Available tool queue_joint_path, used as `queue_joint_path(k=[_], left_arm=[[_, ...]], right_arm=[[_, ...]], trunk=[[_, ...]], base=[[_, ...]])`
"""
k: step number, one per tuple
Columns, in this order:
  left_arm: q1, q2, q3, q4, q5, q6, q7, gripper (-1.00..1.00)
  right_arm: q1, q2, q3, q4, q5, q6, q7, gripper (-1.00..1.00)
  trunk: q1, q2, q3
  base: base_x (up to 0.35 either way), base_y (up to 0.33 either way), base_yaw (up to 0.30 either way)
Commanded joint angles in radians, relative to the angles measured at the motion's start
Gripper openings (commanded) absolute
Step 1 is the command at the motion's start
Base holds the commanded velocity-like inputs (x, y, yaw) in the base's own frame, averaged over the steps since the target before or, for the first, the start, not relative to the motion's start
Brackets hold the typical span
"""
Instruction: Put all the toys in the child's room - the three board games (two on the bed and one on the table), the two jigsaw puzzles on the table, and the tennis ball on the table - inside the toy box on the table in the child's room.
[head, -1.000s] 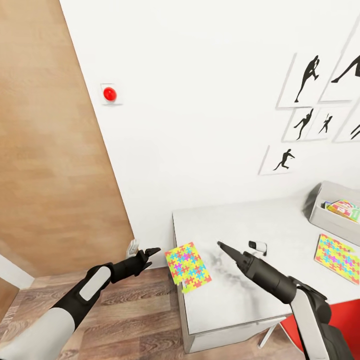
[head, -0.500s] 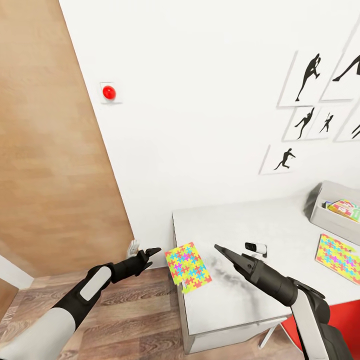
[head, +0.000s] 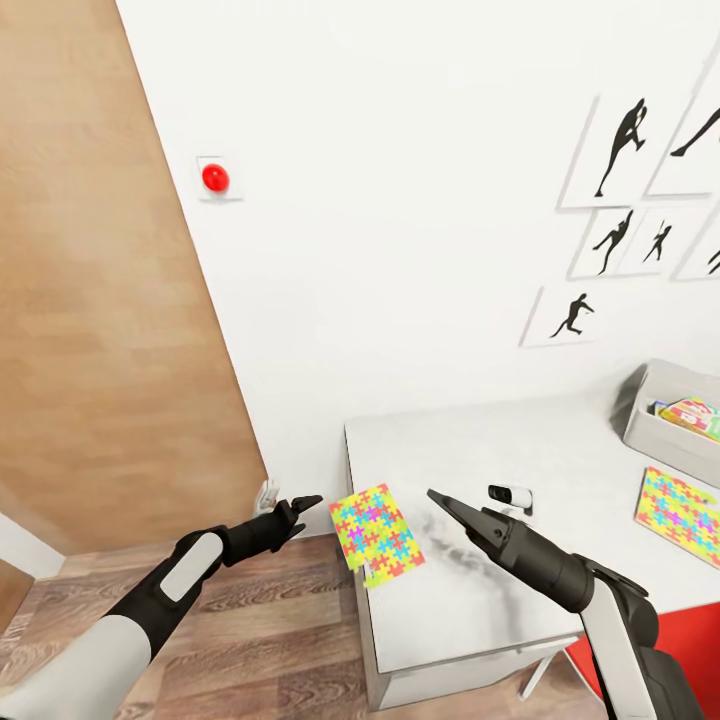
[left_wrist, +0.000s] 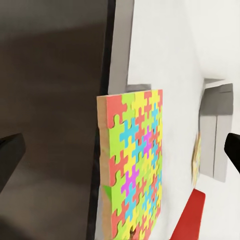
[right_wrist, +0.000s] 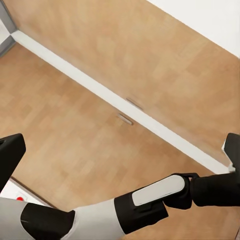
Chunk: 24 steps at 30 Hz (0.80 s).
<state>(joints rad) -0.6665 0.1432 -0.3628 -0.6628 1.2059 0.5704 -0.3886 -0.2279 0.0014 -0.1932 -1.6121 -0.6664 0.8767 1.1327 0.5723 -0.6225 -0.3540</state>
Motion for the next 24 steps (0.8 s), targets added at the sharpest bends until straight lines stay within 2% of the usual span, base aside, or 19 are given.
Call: queue_joint_path(k=[1, 17, 24], left_arm=[[-0.001, 0.001, -0.004, 0.0, 0.006, 0.002, -0.001, 1.0], [-0.001, 0.0, -0.004, 0.0, 0.006, 0.002, -0.001, 1.0], [-0.001, -0.002, -0.004, -0.001, 0.006, 0.002, -0.001, 1.0]], right_arm=[[-0.001, 0.0, 0.0, 0.0, -0.002, 0.005, 0.001, 1.0], [-0.001, 0.0, -0.001, 0.0, -0.002, 0.004, 0.001, 1.0], [-0.001, 0.0, 0.0, 0.0, -0.002, 0.004, 0.001, 1.0]], trunk=[[0.0, -0.002, -0.001], [0.0, -0.002, -0.001], [0.027, -0.051, -0.023]], base=[[0.0, 0.0, 0.0], [0.0, 0.0, 0.0], [0.0, 0.0, 0.0]])
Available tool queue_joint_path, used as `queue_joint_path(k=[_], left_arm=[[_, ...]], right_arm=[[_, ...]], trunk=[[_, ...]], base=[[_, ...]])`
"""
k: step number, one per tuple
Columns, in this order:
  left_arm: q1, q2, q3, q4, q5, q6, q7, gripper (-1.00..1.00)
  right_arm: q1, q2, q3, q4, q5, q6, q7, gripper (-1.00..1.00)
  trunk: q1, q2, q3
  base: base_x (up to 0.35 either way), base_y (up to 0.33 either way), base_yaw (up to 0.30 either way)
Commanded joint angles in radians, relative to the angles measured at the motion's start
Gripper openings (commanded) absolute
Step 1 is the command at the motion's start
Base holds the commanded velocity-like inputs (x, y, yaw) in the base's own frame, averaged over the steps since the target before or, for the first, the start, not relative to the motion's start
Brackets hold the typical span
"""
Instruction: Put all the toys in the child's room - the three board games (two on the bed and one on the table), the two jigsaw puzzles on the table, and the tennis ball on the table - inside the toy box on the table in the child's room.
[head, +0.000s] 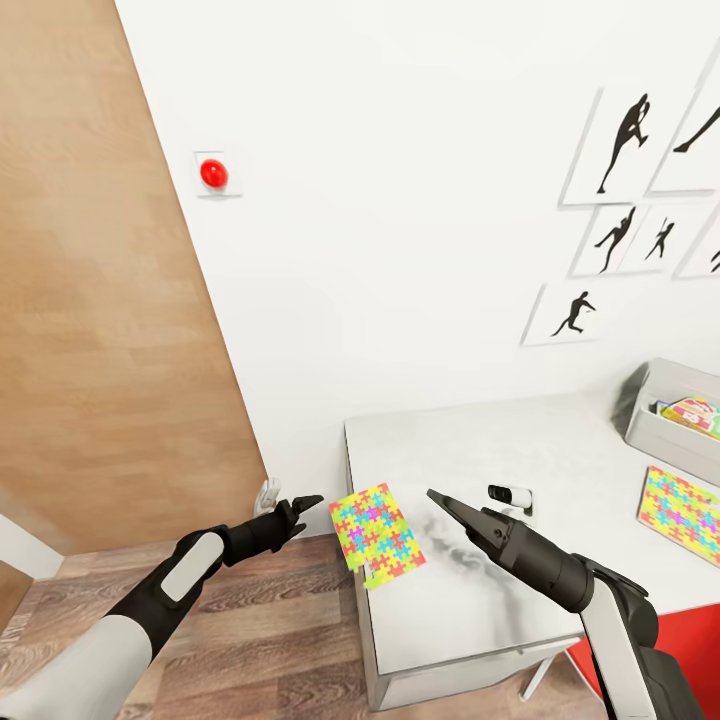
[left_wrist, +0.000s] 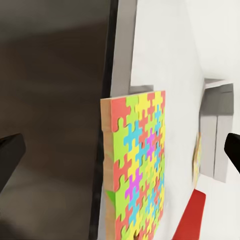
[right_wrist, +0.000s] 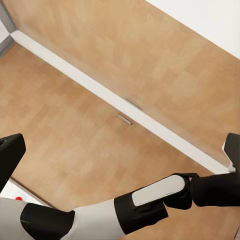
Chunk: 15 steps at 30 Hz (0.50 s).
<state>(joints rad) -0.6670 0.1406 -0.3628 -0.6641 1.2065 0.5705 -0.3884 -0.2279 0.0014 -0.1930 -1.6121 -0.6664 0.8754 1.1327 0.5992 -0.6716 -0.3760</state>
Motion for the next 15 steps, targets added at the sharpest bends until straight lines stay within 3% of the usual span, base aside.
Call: queue_joint_path(k=[1, 7, 15], left_arm=[[-0.001, 0.001, -0.004, 0.0, 0.006, 0.002, -0.001, 1.0], [0.0, 0.001, -0.004, 0.0, 0.006, 0.002, -0.001, 1.0], [0.0, 0.001, -0.004, -0.006, 0.006, 0.002, -0.001, 1.0]], right_arm=[[-0.001, 0.0, 0.0, 0.0, -0.002, 0.005, 0.001, 1.0], [-0.001, 0.0, 0.0, 0.0, -0.002, 0.005, 0.001, 1.0], [-0.001, 0.001, 0.0, 0.0, -0.002, 0.004, 0.001, 1.0]], trunk=[[0.004, -0.008, -0.004], [0.027, -0.05, -0.023], [0.027, -0.05, -0.023]], base=[[0.0, 0.0, 0.0], [0.0, 0.0, 0.0], [0.0, 0.0, 0.0]])
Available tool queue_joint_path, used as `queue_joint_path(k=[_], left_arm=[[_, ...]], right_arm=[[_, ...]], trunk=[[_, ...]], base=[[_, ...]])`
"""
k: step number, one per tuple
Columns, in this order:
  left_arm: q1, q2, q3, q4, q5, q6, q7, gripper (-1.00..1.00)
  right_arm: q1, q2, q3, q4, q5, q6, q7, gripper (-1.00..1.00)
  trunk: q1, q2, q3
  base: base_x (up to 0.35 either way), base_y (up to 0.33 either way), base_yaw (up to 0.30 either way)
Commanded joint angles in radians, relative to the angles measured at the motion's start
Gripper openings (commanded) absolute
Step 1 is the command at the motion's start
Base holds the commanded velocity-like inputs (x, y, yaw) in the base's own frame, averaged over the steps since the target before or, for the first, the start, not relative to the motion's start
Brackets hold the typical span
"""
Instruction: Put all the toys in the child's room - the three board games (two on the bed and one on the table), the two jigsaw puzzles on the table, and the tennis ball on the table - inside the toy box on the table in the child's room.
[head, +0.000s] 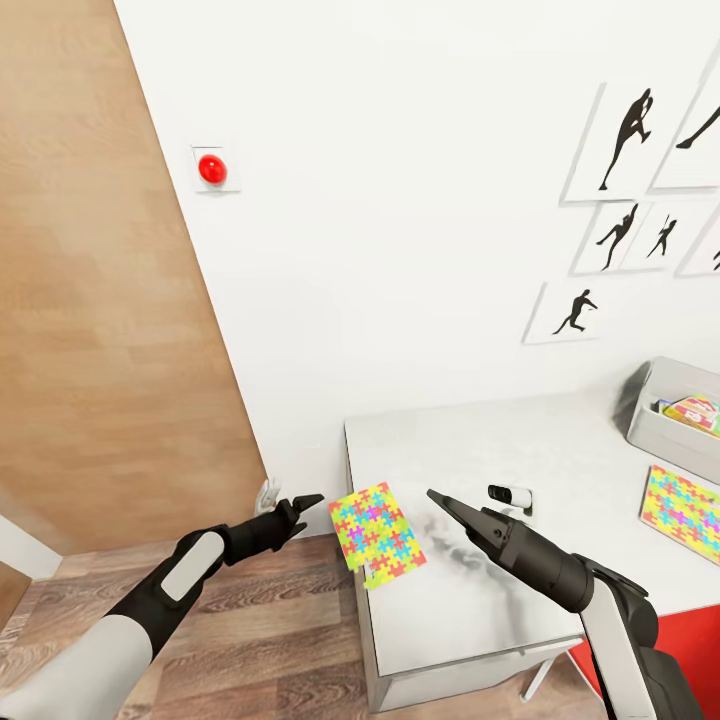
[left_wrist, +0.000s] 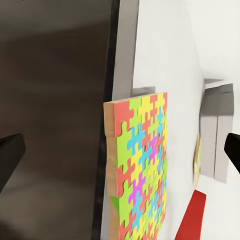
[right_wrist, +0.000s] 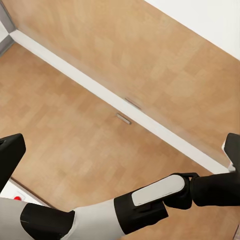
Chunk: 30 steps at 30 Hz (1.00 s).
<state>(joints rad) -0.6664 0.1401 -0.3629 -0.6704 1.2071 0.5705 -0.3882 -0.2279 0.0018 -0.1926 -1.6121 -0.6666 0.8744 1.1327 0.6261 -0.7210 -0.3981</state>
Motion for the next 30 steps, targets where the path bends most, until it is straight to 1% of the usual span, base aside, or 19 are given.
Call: queue_joint_path(k=[1, 14, 22, 30], left_arm=[[-0.001, 0.001, -0.004, 0.0, 0.006, 0.002, -0.001, 1.0], [-0.001, 0.0, -0.005, -0.001, 0.006, 0.002, 0.0, 1.0], [-0.001, 0.0, -0.005, -0.001, 0.006, 0.003, 0.0, 1.0], [-0.001, 0.0, -0.005, -0.001, 0.006, 0.003, -0.001, 1.0]], right_arm=[[-0.001, 0.0, -0.001, 0.0, -0.002, 0.005, 0.001, 1.0], [-0.001, 0.0, -0.001, 0.0, -0.002, 0.005, 0.001, 1.0], [-0.001, 0.0, -0.001, 0.0, -0.002, 0.005, 0.002, 1.0], [-0.001, 0.0, -0.001, 0.0, -0.002, 0.003, 0.002, 1.0]], trunk=[[0.0, -0.001, -0.001], [0.0, -0.001, -0.001], [0.0, -0.001, -0.001], [0.0, -0.001, -0.001]], base=[[0.0, 0.0, 0.0], [0.0, -0.006, 0.0], [0.0, -0.177, 0.0], [0.0, -0.036, 0.0]])
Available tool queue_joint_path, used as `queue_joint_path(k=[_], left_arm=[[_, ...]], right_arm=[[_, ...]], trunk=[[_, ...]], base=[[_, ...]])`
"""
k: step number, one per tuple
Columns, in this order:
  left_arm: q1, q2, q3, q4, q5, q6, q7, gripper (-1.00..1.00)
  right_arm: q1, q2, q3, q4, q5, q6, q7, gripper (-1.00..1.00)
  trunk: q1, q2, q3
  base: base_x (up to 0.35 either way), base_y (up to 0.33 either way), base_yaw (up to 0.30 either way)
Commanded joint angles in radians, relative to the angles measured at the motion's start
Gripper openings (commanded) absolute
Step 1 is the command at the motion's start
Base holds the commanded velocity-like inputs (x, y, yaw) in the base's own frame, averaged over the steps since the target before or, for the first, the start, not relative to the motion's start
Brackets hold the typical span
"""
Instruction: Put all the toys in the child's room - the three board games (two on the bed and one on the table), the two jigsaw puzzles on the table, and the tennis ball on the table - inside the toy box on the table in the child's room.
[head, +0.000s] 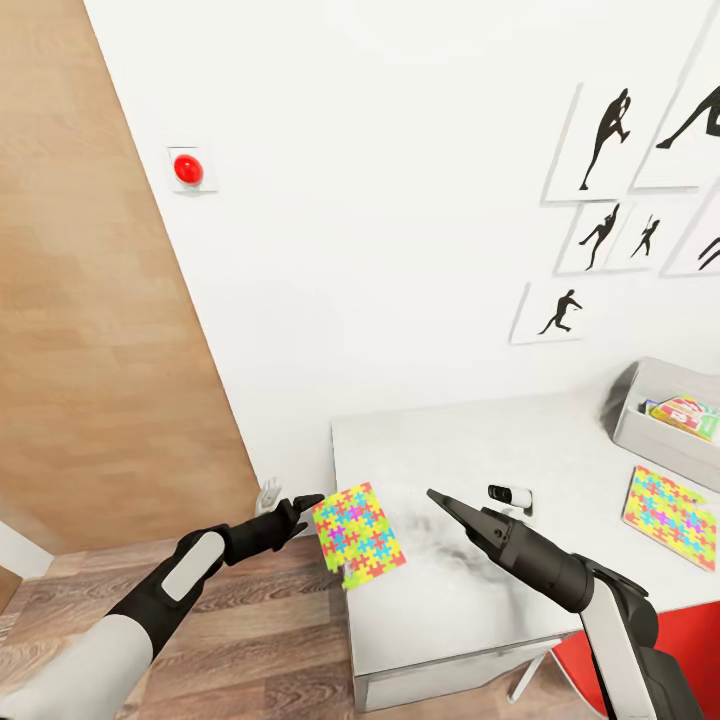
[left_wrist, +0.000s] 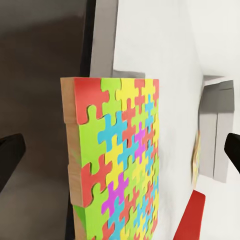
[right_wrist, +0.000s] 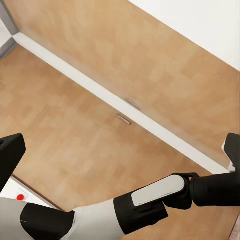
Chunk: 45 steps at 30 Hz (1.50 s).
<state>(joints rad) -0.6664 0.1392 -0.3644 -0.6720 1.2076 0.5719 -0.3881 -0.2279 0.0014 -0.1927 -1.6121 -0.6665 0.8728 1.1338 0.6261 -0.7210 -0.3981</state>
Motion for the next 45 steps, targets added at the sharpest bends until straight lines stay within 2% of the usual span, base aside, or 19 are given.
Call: queue_joint_path(k=[1, 29, 41, 45], left_arm=[[-0.001, 0.001, -0.004, 0.0, 0.006, 0.002, -0.001, 1.0], [-0.001, 0.002, -0.004, 0.0, 0.006, 0.002, -0.002, 1.0], [-0.001, 0.002, -0.004, 0.0, 0.006, 0.002, -0.002, 1.0], [-0.001, 0.002, -0.004, 0.0, 0.006, 0.002, -0.002, 1.0]], right_arm=[[-0.001, 0.0, -0.001, 0.0, -0.002, 0.005, 0.001, 1.0], [-0.001, 0.0, -0.001, 0.0, -0.002, 0.003, 0.001, 1.0], [-0.001, 0.0, -0.001, 0.0, -0.002, 0.002, 0.001, 1.0], [-0.001, 0.001, 0.0, 0.0, -0.002, 0.002, 0.001, 1.0]], trunk=[[0.0, -0.001, -0.001], [0.0, -0.001, -0.001], [0.046, -0.085, -0.039], [0.046, -0.085, -0.039]], base=[[0.0, -0.006, 0.0], [0.0, 0.0, 0.0], [0.0, 0.0, 0.0], [0.0, 0.0, 0.0]])
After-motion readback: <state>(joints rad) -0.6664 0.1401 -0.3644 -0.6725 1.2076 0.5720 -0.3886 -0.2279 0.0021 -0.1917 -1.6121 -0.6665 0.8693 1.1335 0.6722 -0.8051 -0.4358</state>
